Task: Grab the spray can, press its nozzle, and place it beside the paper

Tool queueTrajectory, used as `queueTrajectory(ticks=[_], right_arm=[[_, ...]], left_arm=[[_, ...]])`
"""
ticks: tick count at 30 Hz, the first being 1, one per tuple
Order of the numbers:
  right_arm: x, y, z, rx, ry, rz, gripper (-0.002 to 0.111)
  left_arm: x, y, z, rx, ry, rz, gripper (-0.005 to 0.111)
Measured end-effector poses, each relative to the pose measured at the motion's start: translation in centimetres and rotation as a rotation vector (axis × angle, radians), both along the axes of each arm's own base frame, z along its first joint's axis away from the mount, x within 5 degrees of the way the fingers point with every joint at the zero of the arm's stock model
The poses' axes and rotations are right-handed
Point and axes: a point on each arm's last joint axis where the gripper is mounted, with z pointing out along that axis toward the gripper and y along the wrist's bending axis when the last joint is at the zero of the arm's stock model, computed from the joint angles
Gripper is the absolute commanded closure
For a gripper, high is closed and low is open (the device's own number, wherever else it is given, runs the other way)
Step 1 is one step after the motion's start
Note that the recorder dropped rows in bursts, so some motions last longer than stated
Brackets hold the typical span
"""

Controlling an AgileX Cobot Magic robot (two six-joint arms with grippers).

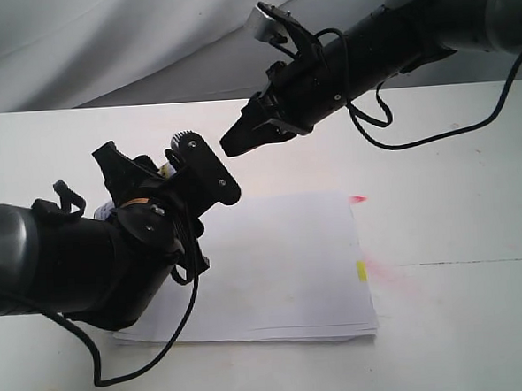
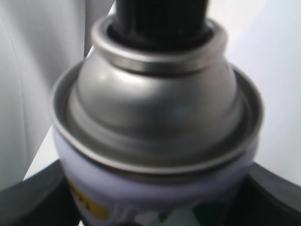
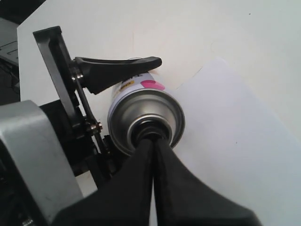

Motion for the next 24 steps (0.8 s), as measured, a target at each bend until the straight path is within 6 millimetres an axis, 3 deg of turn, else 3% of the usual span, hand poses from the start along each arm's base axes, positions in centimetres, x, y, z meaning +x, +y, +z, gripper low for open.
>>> queueTrajectory(ticks=[9, 14, 24], right_arm=[[0.0, 0.1, 0.0, 0.000, 0.000, 0.002, 0.108], [-0.4, 1.1, -0.1, -0.010, -0.017, 0.014, 0.108], [-0.3, 2.4, -2.1, -0.003, 0.028, 0.014, 0.108]], left_arm=[[0.0, 0.0, 0.0, 0.000, 0.000, 0.000, 0.107], [0.0, 0.0, 0.0, 0.000, 0.000, 0.000, 0.107], [-0.1, 0.2, -0.1, -0.006, 0.011, 0.032, 0.107]])
